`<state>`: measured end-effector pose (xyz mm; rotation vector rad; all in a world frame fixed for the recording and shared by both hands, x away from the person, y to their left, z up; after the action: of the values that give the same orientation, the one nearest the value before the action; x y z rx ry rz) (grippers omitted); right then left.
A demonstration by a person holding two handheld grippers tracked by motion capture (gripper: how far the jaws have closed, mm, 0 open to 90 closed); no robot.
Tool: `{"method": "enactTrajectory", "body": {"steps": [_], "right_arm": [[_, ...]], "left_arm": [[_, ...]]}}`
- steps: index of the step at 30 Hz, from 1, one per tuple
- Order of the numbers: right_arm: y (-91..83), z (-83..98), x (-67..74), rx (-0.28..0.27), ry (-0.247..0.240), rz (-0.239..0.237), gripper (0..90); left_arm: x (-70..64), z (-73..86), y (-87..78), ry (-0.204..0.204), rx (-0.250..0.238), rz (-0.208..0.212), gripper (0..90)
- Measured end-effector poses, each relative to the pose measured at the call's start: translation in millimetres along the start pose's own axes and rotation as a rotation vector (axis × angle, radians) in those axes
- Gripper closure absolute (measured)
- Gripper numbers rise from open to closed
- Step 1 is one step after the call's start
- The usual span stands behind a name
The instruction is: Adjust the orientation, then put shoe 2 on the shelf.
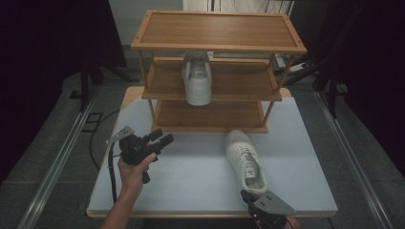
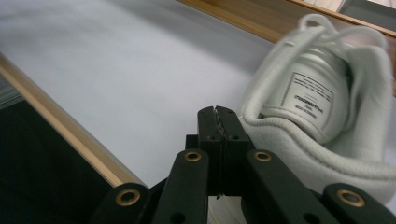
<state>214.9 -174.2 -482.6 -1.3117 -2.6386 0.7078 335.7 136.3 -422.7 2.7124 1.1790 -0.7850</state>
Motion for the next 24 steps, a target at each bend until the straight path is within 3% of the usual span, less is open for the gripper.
{"method": "enactTrajectory", "body": {"steps": [6, 11, 14, 18, 24], "right_arm": [[-1.9, -0.3, -1.2, 0.000, 0.007, 0.001, 83.3], [-6.9, -26.1, -3.5, -0.093, 0.036, -0.035, 65.6], [-8.3, -49.6, -15.9, -0.155, 0.035, -0.002, 56.6], [2.3, -73.4, -37.1, -0.189, 0.062, -0.028, 49.3], [25.5, -80.9, -64.5, -0.185, 0.102, -0.022, 44.9]], "left_arm": [[-0.5, 16.8, -10.1, 0.004, 0.014, -0.003, 33.8], [-0.3, 26.6, -11.5, -0.012, 0.027, 0.012, 33.8], [-0.4, 29.4, -11.2, -0.017, 0.028, 0.013, 33.9], [-1.6, 30.8, -13.0, -0.016, 0.027, 0.014, 33.9], [-1.8, 32.9, -14.7, -0.022, 0.025, 0.017, 33.8]]}}
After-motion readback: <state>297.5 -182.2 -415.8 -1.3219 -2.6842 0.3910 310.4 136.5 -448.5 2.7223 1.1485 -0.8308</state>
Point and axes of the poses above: each handheld gripper's, and its own axes: y roughly forward along the jaws, z roughly out of its underside, x roughly to its left, the point moved 7 cm from there along y, roughly forward along the jaws, and after that the axes turned 4 degrees about -x, right-handed, at the moved point
